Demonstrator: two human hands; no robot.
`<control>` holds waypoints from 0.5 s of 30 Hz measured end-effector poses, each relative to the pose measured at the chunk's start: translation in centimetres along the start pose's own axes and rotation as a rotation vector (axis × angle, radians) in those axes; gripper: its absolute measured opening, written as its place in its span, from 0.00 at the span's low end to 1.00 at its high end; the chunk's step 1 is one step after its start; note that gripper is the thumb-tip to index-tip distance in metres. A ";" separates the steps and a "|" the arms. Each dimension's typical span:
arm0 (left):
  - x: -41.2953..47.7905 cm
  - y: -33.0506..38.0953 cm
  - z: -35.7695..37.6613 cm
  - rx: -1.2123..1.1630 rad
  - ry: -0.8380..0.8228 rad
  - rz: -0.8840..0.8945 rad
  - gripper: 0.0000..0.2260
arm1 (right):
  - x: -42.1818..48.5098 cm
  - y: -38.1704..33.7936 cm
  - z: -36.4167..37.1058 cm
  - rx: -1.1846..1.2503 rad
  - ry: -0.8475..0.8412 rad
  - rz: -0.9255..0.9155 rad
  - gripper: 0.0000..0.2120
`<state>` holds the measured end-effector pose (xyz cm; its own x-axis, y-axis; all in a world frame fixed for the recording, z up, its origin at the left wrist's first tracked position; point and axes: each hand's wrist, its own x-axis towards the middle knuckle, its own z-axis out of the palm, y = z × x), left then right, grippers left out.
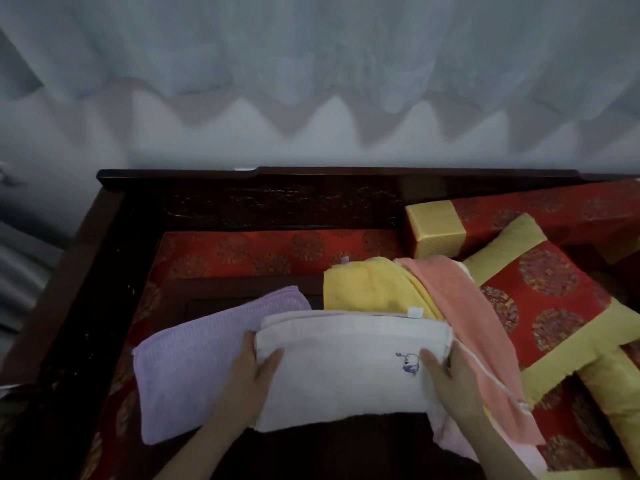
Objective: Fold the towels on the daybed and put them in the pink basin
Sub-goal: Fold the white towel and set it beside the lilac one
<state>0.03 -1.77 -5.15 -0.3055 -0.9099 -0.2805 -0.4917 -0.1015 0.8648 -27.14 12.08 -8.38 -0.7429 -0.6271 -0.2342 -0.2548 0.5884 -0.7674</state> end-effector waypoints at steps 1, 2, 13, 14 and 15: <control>-0.3 0.3 -1.2 -0.037 0.048 -0.007 0.11 | -0.4 -1.4 -0.1 0.031 -0.016 -0.046 0.11; -0.4 -0.3 -2.6 -0.071 0.111 -0.003 0.10 | -0.5 -2.7 0.2 0.036 -0.049 -0.092 0.08; 3.0 -10.6 -13.0 -0.020 0.431 -0.290 0.12 | 3.7 -10.5 16.8 -0.173 -0.412 -0.223 0.09; 3.3 -11.5 -13.4 -0.001 0.440 -0.342 0.14 | 3.8 -10.2 17.7 -0.176 -0.403 -0.191 0.12; 3.6 -12.1 -13.7 0.020 0.460 -0.392 0.19 | 3.9 -9.8 18.2 -0.177 -0.383 -0.165 0.19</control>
<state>16.08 -9.29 -10.94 0.2835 -0.8874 -0.3635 -0.5128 -0.4606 0.7245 -16.22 -5.46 -12.63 -0.4097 -0.8437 -0.3469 -0.4774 0.5224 -0.7065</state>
